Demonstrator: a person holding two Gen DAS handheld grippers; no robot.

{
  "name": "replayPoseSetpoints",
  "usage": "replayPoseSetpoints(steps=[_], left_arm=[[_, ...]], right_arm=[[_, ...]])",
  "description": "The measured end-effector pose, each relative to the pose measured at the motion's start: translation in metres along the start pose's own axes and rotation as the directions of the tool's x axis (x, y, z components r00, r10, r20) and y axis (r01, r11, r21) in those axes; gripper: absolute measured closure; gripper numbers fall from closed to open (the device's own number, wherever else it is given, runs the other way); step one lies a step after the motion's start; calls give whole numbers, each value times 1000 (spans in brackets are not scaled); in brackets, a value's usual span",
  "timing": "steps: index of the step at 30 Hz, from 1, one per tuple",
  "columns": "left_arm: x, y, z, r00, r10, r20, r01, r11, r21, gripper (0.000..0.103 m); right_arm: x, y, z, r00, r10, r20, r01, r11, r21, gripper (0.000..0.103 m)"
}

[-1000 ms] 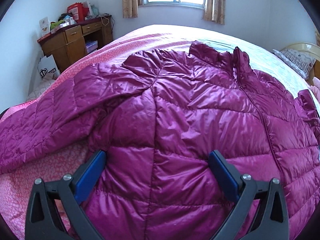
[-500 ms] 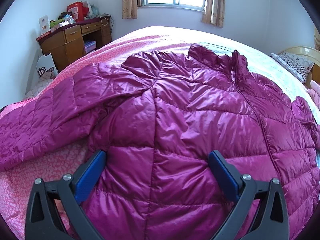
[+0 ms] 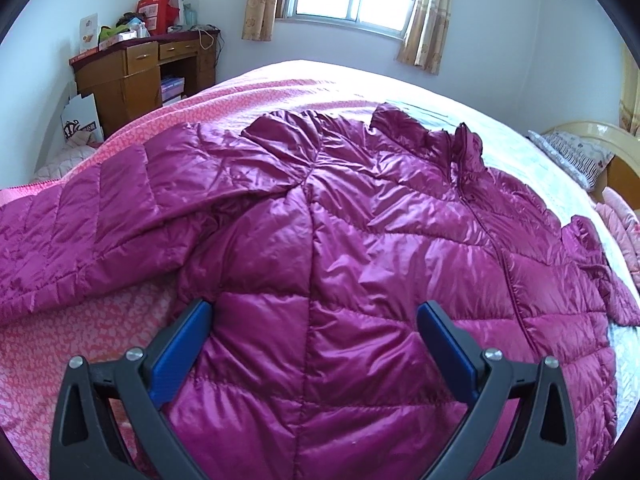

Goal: Fold large clothes
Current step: 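Reach the right tool to the sleeve cuff on the blue sheet, then grasp the sleeve cuff with the right tool and fold it across the jacket body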

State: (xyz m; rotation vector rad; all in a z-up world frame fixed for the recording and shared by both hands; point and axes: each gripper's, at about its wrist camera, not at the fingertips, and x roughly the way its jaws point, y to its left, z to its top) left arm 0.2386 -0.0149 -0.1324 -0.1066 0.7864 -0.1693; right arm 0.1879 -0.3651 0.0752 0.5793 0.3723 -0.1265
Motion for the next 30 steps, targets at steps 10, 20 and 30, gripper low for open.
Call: replayPoseSetpoints(steps=[10, 20, 30], left_arm=[[0, 0, 0, 1000, 4, 0, -4, 1000, 3, 0], [4, -8, 0, 998, 55, -14, -54, 998, 37, 0], [4, -9, 0, 998, 63, -15, -62, 997, 42, 0]], right_arm=[[-73, -246, -14, 964, -266, 1, 231, 838, 494, 8], [-52, -332, -10, 912, -407, -56, 375, 770, 516, 10], [-40, -337, -5, 890, -438, -123, 441, 765, 470, 93]])
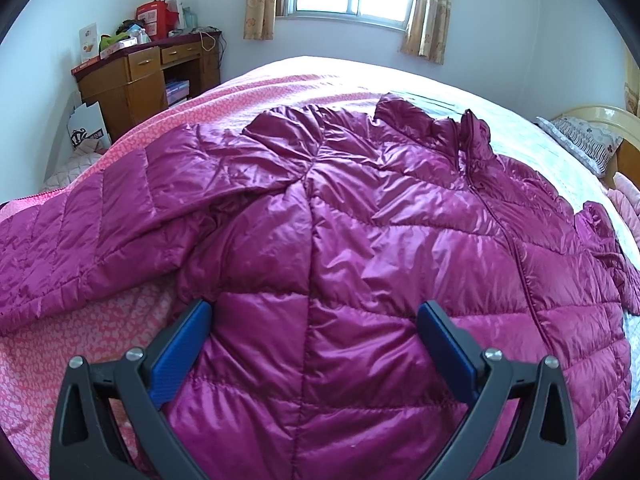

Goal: Fold large clothes
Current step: 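Grasp the sleeve cuff with the right tool and fold it across the jacket body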

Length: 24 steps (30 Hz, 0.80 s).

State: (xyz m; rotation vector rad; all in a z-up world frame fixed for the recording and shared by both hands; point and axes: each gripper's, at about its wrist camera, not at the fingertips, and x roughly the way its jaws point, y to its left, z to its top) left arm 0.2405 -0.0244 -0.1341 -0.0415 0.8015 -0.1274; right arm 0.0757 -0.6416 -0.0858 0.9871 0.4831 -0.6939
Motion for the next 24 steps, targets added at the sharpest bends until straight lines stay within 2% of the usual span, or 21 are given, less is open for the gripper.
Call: replayPoseSetpoints(steps=[2, 6, 9, 11, 13, 15, 17, 19, 21, 24], left_arm=[[0, 0, 0, 1000, -3, 2, 3, 1000, -2, 0], [-1, 2, 0, 1000, -11, 6, 11, 1000, -8, 0], [-2, 3, 0, 1000, -20, 10, 20, 1000, -15, 0], [-3, 4, 0, 999, -30, 14, 31, 999, -22, 0], [-4, 6, 0, 999, -39, 18, 39, 999, -28, 0], [-4, 7, 0, 999, -47, 22, 47, 998, -33, 0], [-5, 8, 0, 998, -56, 25, 57, 998, -39, 0], [-6, 9, 0, 997, -65, 29, 66, 997, -45, 0], [-6, 11, 0, 996, -77, 34, 79, 995, -53, 0], [-7, 14, 0, 995, -95, 43, 98, 993, -66, 0]], right_arm=[[-21, 17, -4, 999, 17, 38, -14, 998, -65, 95], [-73, 73, -14, 983, 160, 94, -142, 975, -168, 95], [-101, 145, -35, 961, 267, 77, -232, 923, -307, 95], [-117, 192, -57, 940, 339, 48, -295, 873, -389, 95], [-126, 242, -85, 914, 406, -1, -359, 808, -468, 95], [-125, 291, -123, 881, 463, -92, -441, 736, -514, 95], [-117, 327, -164, 853, 489, -183, -505, 681, -530, 95], [-103, 358, -210, 834, 486, -262, -542, 632, -553, 95], [-80, 378, -250, 815, 467, -342, -576, 600, -554, 95], [-40, 397, -304, 788, 427, -443, -614, 580, -534, 95]])
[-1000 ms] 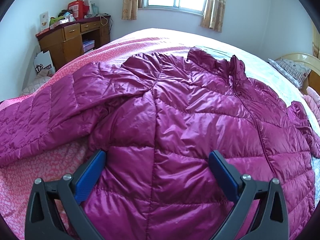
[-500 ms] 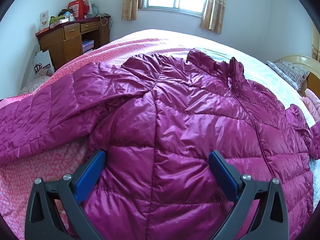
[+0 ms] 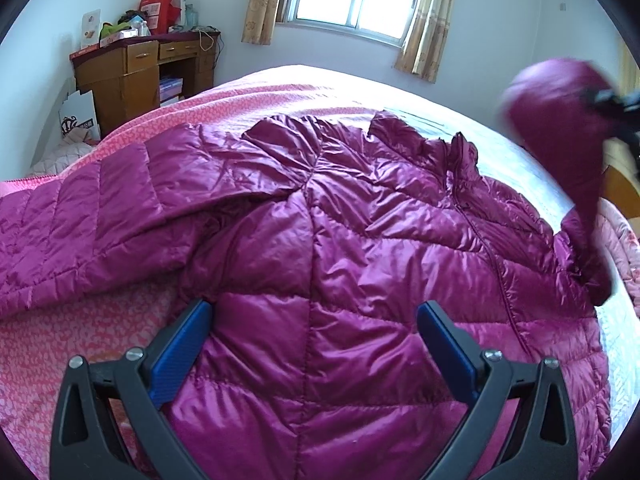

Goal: Fold large clothes
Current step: 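Grasp the sleeve cuff with the right tool and fold it across the jacket body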

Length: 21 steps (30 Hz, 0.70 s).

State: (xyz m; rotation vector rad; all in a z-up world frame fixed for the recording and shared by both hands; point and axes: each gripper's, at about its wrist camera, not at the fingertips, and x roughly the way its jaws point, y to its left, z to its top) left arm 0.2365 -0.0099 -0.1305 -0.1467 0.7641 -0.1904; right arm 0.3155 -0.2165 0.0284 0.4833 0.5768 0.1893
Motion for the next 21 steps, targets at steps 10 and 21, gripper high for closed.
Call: replayPoseSetpoints(steps=[10, 21], left_arm=[[-3, 7, 0, 998, -50, 30, 52, 998, -39, 0], [-5, 9, -2, 998, -56, 33, 58, 997, -42, 0]], right_arm=[[98, 2, -71, 969, 120, -218, -122, 992, 2, 95], [150, -6, -109, 852, 307, -423, -260, 951, 166, 66]])
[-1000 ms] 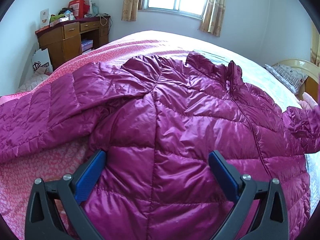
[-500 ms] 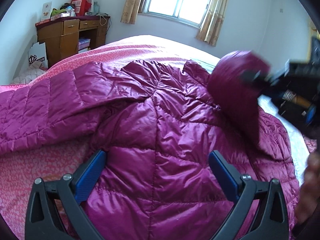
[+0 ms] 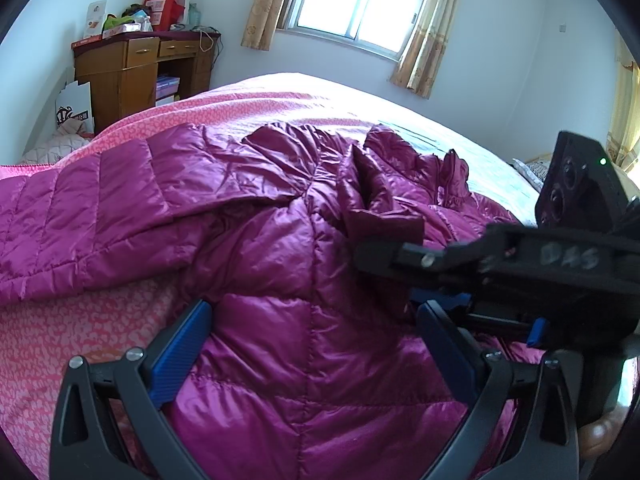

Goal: Fold large clothes

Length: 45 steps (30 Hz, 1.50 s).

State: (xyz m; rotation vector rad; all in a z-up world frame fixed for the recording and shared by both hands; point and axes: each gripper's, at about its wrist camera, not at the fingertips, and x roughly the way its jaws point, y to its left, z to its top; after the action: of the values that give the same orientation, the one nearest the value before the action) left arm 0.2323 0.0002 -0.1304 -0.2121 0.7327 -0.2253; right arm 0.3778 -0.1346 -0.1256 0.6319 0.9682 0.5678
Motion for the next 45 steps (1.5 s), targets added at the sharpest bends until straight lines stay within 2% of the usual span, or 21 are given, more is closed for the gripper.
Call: replayPoseSetpoints(steps=[3, 5, 7, 9, 10, 12, 15, 17, 18, 20, 22, 26, 29, 31, 34, 36, 38, 40, 42, 43, 45], left_arm=[[0, 0, 0, 1000, 2, -1, -2, 1000, 1, 0], [-1, 1, 0, 1000, 1, -2, -1, 1000, 0, 0], [-1, 0, 0, 1000, 1, -2, -1, 1000, 1, 0], [-1, 1, 0, 1000, 3, -3, -3, 1000, 2, 0], [-1, 0, 0, 1000, 4, -3, -4, 1000, 3, 0], [0, -1, 0, 1000, 5, 0, -5, 1000, 3, 0], [0, -2, 0, 1000, 10, -2, -10, 1000, 6, 0], [0, -2, 0, 1000, 15, -4, -15, 1000, 9, 0], [1, -3, 0, 1000, 20, -5, -20, 1000, 12, 0], [2, -5, 0, 1000, 30, -10, -30, 999, 19, 0], [4, -7, 1, 999, 41, -16, -41, 999, 25, 0], [5, -9, 1, 998, 63, -25, -62, 997, 39, 0], [6, -11, 1, 996, 83, -32, -81, 995, 51, 0], [6, -13, 1, 994, 101, -43, -98, 993, 61, 0], [-2, -14, 1, 985, 156, -79, -148, 984, 103, 0], [-20, -6, 1, 974, 221, -58, -215, 972, 94, 0], [-48, 20, 1, 963, 268, -26, -268, 964, 2, 0], [-74, 51, 4, 958, 288, 10, -285, 952, -113, 0], [-100, 91, 10, 933, 358, 45, -336, 908, -252, 0], [-115, 118, 14, 913, 403, 61, -360, 869, -340, 0], [-133, 150, 19, 891, 447, 82, -370, 818, -441, 0]], right_arm=[[-1, 9, 2, 998, 53, -25, -53, 999, -11, 34], [-14, 19, 5, 998, 58, 11, -58, 998, -33, 33], [-41, 26, 8, 993, 33, 115, -25, 997, -67, 33], [-75, 26, 8, 975, -79, 210, 99, 991, -89, 34], [-90, 25, 8, 957, -148, 248, 175, 981, -89, 43], [-121, 9, 9, 898, -303, 320, 340, 938, -66, 65], [-158, -33, 8, 768, -534, 354, 562, 827, 29, 66], [-174, -64, 1, 716, -614, 332, 631, 773, 69, 66], [-175, -77, -2, 708, -634, 311, 644, 760, 85, 66], [-169, -102, -8, 720, -643, 262, 638, 761, 114, 66], [-165, -107, -16, 722, -620, 308, 621, 776, 108, 66], [-162, -105, -18, 705, -635, 317, 644, 760, 91, 65], [-168, -101, -18, 718, -612, 332, 623, 778, 87, 60], [-172, -102, -23, 714, -605, 351, 616, 782, 94, 60], [-181, -92, -29, 675, -614, 409, 636, 765, 100, 60], [-188, -83, -36, 636, -615, 466, 654, 750, 97, 60], [-193, -74, -41, 609, -605, 513, 665, 742, 86, 56], [-193, -70, -42, 601, -602, 526, 673, 736, 74, 48], [-190, -69, -40, 602, -609, 517, 683, 728, 62, 48], [-189, -69, -39, 604, -612, 510, 686, 725, 59, 48], [-189, -71, -37, 606, -619, 500, 689, 723, 60, 48]])
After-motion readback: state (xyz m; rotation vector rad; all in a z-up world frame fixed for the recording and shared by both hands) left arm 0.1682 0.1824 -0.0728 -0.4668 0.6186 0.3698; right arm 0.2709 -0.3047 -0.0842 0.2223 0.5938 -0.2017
